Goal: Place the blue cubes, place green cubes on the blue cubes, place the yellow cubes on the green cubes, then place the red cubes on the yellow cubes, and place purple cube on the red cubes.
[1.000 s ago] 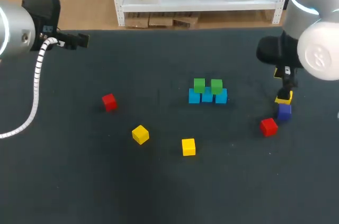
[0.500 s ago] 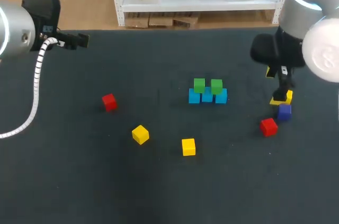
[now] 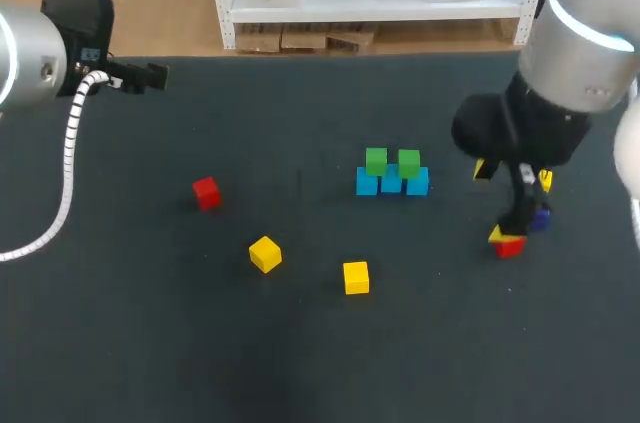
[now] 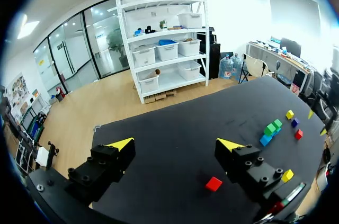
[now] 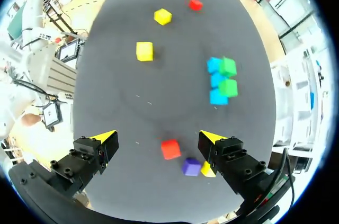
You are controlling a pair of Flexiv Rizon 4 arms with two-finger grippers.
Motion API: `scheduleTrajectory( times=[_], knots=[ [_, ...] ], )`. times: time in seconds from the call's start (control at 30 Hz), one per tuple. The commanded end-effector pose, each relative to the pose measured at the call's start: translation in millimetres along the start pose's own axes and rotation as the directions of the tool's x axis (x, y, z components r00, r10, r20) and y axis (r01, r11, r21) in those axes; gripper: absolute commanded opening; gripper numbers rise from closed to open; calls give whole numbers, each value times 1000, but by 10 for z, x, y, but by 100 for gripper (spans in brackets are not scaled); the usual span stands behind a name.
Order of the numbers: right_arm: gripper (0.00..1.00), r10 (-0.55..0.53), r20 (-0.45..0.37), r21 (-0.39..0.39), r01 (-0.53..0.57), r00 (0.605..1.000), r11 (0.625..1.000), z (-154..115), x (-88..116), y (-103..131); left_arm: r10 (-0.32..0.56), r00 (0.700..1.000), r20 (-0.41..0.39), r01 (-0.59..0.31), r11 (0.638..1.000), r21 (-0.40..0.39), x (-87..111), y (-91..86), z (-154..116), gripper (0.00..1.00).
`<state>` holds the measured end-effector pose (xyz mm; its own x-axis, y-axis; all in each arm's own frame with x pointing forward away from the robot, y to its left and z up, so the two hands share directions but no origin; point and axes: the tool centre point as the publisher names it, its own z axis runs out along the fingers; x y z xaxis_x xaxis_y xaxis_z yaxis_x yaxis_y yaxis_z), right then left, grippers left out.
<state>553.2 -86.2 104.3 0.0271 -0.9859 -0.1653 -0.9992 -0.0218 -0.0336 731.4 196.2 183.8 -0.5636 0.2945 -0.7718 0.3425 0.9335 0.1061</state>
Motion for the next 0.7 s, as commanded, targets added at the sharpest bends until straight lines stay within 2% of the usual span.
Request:
scheduleTrajectory(
  times=[0.03,0.2,0.4,0.7],
  knots=[
    [100,-19,-13,29,19,1000,999,-2,-206,319,1,1000,0,-1,1000,7,-2,14,7,100],
    [100,-83,-23,-3,83,996,997,97,-488,452,1,1000,0,-1,1000,7,-2,14,7,100],
    [100,-113,-17,-38,112,993,993,271,-786,390,1,1000,0,-1,1000,7,-2,14,7,100],
    [100,-141,-15,-52,140,990,989,519,-1102,285,1,1000,0,-1,1000,7,-2,14,7,100]
  ],
)
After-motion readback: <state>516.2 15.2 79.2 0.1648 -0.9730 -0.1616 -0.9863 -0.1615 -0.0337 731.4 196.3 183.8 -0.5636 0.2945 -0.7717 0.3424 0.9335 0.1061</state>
